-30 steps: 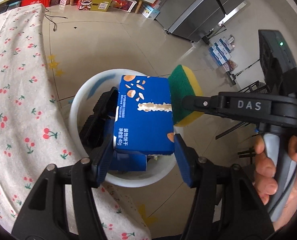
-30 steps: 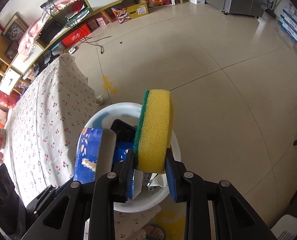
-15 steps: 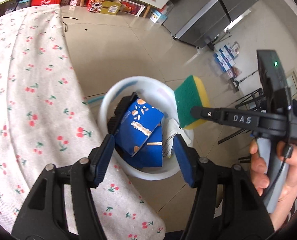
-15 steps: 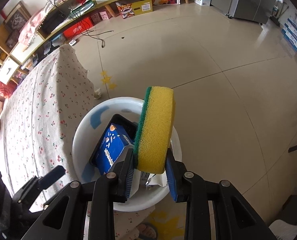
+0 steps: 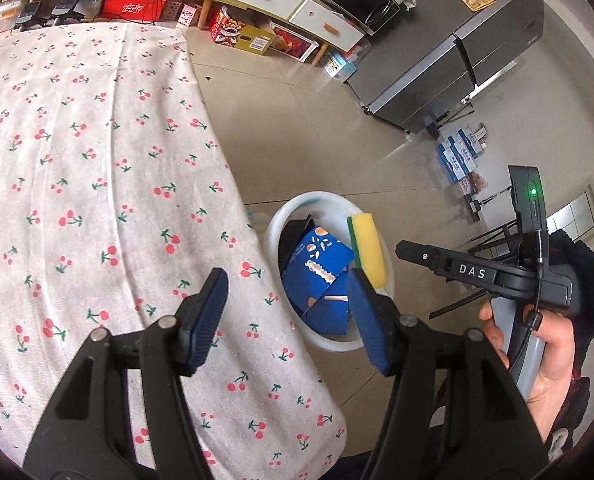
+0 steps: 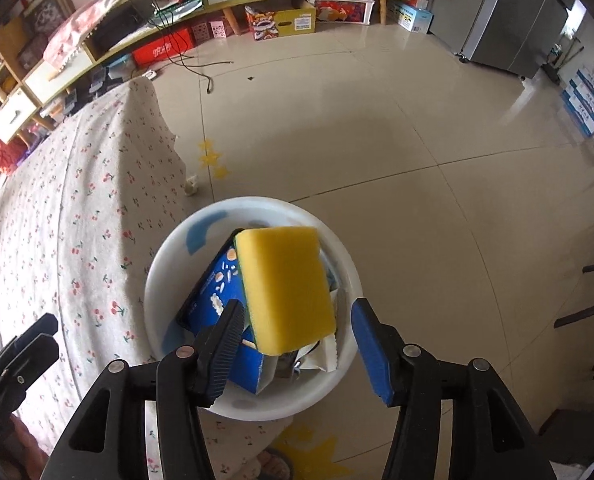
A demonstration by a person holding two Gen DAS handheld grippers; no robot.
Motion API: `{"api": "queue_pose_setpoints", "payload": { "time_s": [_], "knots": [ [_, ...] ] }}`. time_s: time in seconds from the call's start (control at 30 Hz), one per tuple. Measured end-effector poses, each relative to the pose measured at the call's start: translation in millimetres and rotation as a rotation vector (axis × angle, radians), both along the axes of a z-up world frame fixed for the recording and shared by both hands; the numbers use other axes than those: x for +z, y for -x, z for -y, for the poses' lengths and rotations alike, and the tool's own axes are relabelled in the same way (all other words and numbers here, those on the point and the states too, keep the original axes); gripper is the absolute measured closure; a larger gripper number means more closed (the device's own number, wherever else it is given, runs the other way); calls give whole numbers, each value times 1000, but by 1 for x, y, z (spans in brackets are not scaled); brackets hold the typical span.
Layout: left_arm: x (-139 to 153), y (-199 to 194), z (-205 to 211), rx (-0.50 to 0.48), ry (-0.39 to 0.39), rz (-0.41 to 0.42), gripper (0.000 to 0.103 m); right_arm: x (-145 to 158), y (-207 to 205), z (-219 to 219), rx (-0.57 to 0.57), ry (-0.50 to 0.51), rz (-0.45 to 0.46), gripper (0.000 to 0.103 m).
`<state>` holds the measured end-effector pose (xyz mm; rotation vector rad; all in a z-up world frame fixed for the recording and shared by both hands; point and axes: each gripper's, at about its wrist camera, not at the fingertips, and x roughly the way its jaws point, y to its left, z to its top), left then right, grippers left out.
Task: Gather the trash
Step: 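Carry the biscuit box and sponge to the basin and release both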
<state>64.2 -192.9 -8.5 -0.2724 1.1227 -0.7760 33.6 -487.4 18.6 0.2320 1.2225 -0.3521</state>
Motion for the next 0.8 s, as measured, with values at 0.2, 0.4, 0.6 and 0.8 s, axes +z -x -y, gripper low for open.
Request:
{"api": "queue_pose_setpoints", "payload": {
  "time_s": [0.2,0.4,0.6,0.8],
  "knots": [
    [16,7,-21,17,13,28,40,5,-1,3,-29,-50,50,46],
    [28,17,-55,49,34,47,40,-20,-20,3,-77,-103,16,78],
    [35,30,-86,75,33,67,40,-67,-32,-15,-53,-41,-162,85],
    [36,41,-103,87,4,89,38,-37,-19,-17,-67,-75,-36,81]
  ]
}}
